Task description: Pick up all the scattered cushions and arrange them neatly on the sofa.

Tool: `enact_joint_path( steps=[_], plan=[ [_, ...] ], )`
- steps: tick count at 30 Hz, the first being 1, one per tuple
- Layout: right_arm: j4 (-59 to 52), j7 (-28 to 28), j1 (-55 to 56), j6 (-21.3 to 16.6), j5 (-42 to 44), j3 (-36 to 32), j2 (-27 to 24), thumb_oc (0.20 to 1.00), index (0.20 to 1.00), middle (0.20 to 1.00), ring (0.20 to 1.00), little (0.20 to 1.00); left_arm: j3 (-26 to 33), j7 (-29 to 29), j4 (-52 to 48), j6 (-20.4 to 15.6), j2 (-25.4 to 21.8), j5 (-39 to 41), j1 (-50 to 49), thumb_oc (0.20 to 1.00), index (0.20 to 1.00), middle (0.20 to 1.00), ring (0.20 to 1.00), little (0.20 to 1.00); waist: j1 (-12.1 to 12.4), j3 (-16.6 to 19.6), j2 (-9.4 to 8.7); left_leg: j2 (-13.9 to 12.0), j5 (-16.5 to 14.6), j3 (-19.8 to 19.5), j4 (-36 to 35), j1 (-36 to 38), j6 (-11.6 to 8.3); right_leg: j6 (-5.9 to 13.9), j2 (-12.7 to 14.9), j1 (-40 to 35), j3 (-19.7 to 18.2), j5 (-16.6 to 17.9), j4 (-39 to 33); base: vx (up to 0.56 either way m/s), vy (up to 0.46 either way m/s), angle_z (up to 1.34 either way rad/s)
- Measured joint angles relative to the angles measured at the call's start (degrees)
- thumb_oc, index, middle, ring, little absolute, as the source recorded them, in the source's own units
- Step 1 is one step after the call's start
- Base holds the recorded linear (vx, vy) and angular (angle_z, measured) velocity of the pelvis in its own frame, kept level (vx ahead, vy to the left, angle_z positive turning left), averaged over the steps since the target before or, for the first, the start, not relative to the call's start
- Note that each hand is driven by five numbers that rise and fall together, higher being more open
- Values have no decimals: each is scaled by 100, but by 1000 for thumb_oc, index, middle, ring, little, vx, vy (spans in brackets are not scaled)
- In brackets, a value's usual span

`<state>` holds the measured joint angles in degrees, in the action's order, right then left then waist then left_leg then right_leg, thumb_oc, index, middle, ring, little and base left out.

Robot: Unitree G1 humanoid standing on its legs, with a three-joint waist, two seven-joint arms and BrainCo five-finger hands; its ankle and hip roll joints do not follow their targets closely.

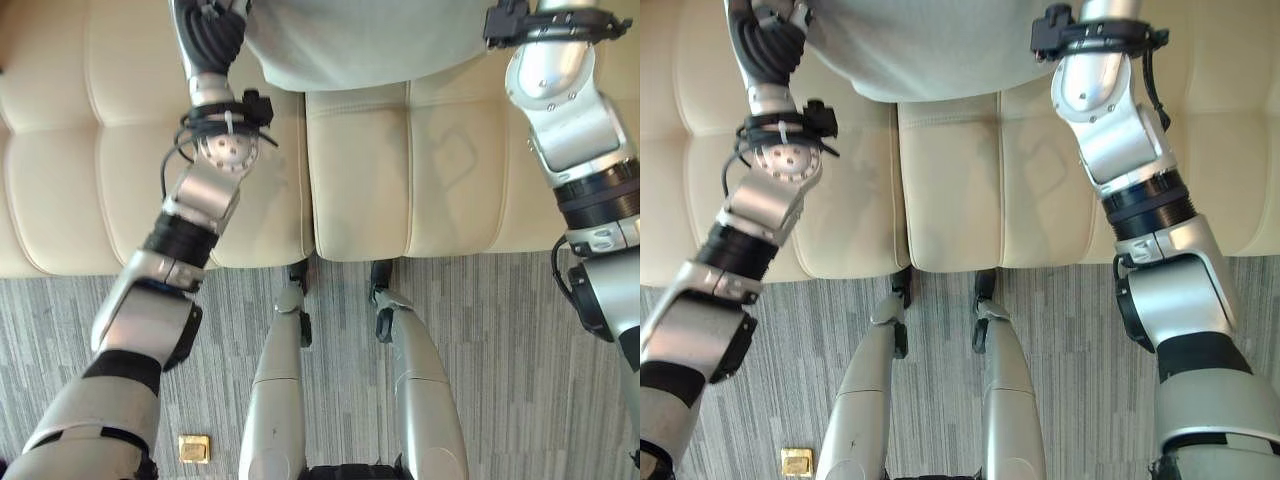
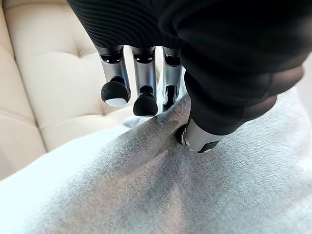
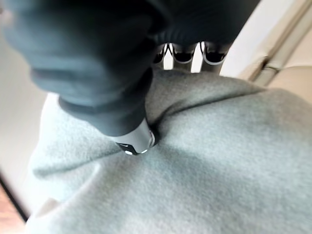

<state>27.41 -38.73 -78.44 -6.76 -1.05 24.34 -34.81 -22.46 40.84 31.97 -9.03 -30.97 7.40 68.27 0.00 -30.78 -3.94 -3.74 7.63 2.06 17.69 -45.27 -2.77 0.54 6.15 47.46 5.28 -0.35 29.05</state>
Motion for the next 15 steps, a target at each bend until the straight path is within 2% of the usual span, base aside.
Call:
enact_joint_path(
  steps=[3, 7, 8, 9, 10, 15],
  plan=[
    [657, -141, -346, -44, 135, 199, 215, 200, 200, 200, 200, 200, -342, 14, 660, -6, -170, -1, 512, 200, 200, 200, 200, 200, -37, 0, 0, 8, -2, -24, -14, -124, 4, 7, 14, 83, 46, 7, -53, 6, 2, 2],
    [962, -245, -670, -44, 261, 247, 323, 200, 200, 200, 200, 200, -451, 32, 901, 3, -166, -2, 895, 200, 200, 200, 200, 200, -68, 1, 4, 37, 26, -139, -7, -284, -10, 0, 25, 210, 119, -3, -23, 70, -3, 9],
    [1040, -245, -766, -41, 309, 303, 325, 200, 200, 200, 200, 200, -454, 39, 923, 13, -165, -1, 908, 520, 520, 520, 520, 520, -67, 2, 4, 42, 24, -145, -1, -291, -10, -16, 26, 217, 125, -8, -8, 26, 6, 5],
    [1108, -245, -823, -35, 343, 376, 325, 266, 266, 266, 266, 266, -453, 43, 937, 26, -167, 4, 912, 1000, 1000, 1000, 1000, 1000, -67, 2, 4, 30, 3, -148, 1, -278, -11, -11, 27, 204, 126, -34, -4, 122, -3, 1],
    [1457, -243, -1029, -37, 346, 572, 355, 1000, 1000, 1000, 1000, 1000, -513, 31, 1103, 48, -186, 24, 1015, 1000, 1000, 1000, 1000, 1000, -67, 4, 3, 35, 3, -157, -35, -241, -9, -19, 29, 173, 127, -39, -22, 36, 6, 0],
    [2367, -25, -1597, 294, 545, 1360, 230, 1000, 1000, 1000, 1000, 1000, -939, -251, 1615, 142, -233, 267, 1472, 1000, 1000, 1000, 1000, 1000, -50, 6, 4, 35, 22, -157, -77, -41, -11, -26, 29, -23, 140, -26, -54, 0, 0, 0]
  ],
)
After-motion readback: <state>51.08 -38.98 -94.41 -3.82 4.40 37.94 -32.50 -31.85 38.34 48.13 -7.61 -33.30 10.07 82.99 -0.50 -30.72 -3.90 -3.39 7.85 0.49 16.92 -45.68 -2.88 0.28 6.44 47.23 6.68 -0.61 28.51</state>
